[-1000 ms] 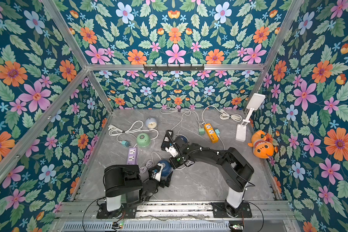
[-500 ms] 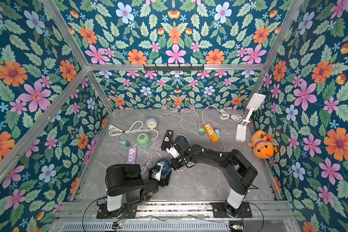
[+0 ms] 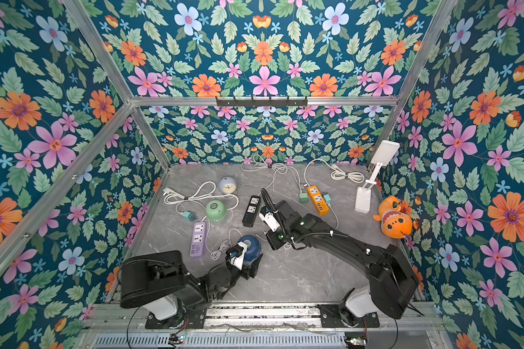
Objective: Charge the cordless meat grinders
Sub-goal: Pick up the cordless meat grinder at the center of the board, then insert the charging cable into the cordless meat grinder.
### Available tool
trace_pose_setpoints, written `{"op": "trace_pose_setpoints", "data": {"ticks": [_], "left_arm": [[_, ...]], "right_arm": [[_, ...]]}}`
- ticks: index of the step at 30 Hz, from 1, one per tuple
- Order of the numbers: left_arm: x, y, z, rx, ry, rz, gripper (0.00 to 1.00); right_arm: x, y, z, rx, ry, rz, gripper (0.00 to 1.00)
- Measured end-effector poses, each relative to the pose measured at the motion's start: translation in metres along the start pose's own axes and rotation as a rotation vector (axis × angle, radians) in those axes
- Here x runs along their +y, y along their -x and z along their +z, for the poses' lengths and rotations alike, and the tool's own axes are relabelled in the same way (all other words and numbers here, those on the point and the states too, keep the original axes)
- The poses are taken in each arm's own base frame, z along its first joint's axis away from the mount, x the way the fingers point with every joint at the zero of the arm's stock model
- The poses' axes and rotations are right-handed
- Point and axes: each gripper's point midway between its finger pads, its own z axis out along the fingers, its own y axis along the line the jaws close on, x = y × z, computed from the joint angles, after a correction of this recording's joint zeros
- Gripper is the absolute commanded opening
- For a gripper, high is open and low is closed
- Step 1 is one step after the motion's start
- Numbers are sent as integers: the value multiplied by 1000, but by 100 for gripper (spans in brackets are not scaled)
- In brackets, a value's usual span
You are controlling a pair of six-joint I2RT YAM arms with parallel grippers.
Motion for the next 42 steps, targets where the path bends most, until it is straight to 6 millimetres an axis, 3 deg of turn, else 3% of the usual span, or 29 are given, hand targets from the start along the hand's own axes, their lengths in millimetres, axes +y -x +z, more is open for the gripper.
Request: {"op": "trace_pose_setpoints", "data": {"ticks": [5, 9, 15, 22, 27, 42], "left_arm": [[-21, 45, 11, -12, -85, 58, 56], [-18, 69, 20, 24, -123, 115, 55], [2, 97, 31, 67, -116, 216, 55], [19, 125, 49, 81, -98, 353, 54], [20, 142, 54, 64, -115, 418, 52], [13, 138, 53, 70, -171, 479, 48]], "right_arm": [[-3, 11, -48, -68, -70, -68, 0], [-3, 16, -81, -109, -104, -112, 0], [1, 21, -110, -130, -119, -144, 0], [14, 27, -120, -139, -57, -147, 0], [19, 30, -121, -142, -32, -146, 0], [23, 39, -118, -144, -15, -145, 0]]}}
